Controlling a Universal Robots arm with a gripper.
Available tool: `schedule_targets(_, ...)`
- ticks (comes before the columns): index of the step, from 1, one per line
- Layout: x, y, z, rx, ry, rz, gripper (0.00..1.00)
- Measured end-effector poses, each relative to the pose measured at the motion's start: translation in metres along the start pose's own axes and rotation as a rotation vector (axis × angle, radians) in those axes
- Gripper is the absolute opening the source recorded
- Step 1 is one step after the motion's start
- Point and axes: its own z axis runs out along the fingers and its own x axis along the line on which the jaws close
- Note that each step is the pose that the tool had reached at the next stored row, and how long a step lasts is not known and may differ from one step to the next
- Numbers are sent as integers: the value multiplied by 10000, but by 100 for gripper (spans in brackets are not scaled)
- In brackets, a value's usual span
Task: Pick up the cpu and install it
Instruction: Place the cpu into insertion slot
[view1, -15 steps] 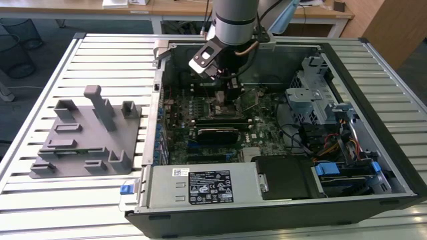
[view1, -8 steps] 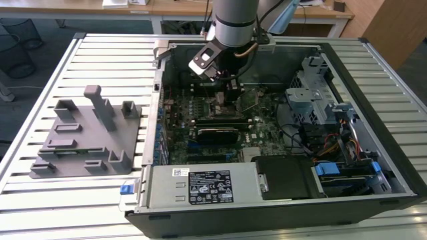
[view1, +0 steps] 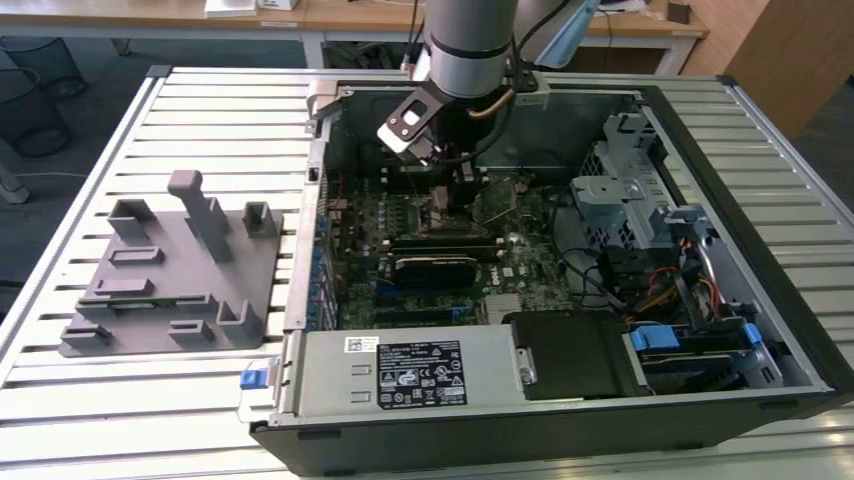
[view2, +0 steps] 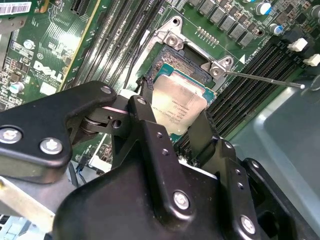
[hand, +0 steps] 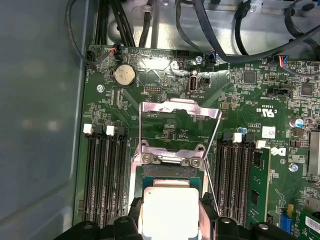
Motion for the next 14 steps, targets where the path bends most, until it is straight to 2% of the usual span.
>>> schedule_targets(14,-1,-2,147,-16,-1,34,53)
